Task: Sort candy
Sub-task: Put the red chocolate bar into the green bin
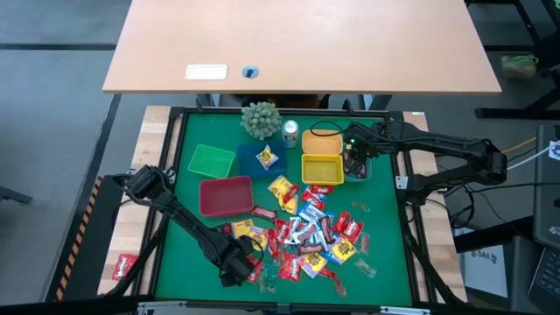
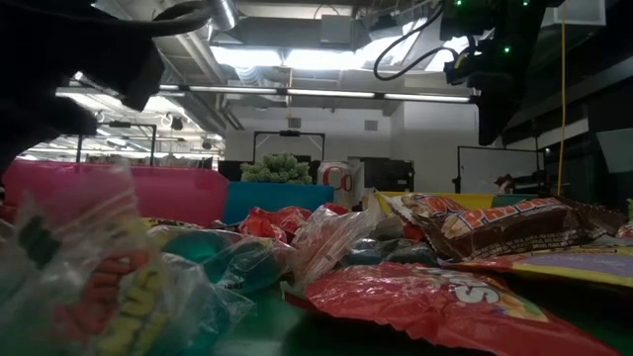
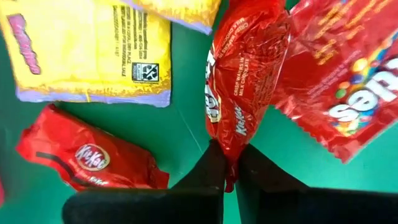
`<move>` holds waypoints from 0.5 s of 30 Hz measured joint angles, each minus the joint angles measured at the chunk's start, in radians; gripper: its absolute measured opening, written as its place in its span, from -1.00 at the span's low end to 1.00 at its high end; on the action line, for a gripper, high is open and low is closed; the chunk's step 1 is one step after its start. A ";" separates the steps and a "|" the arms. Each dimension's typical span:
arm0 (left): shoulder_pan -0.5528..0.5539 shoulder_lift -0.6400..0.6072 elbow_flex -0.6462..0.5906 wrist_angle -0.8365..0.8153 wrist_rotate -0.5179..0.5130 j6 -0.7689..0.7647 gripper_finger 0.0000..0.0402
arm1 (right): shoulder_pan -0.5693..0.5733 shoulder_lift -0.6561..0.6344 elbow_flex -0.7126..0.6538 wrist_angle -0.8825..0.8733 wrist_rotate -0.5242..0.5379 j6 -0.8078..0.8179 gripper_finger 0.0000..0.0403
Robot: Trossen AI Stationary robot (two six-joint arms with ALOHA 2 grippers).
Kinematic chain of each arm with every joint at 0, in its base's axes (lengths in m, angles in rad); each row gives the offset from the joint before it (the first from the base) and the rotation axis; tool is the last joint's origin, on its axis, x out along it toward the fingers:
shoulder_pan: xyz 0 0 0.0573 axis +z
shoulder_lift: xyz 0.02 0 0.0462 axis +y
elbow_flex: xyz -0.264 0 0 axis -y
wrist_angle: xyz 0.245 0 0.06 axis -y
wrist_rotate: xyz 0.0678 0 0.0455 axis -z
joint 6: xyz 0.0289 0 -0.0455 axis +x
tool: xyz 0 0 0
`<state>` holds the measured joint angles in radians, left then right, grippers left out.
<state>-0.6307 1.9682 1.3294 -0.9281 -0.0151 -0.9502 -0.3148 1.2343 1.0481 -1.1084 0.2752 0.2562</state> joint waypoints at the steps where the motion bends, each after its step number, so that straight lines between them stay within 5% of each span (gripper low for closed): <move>1: 0.001 0.000 0.014 -0.011 0.001 0.008 -0.99 | 0.000 0.000 0.000 0.000 0.000 0.000 -0.12; 15: 0.050 -0.004 0.177 -0.312 -0.039 0.140 -1.00 | 0.000 0.000 0.000 0.000 0.000 0.000 -0.12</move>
<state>-0.5808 1.9644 1.5060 -1.2405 -0.0545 -0.8102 -0.3145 1.2343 1.0481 -1.1084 0.2752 0.2562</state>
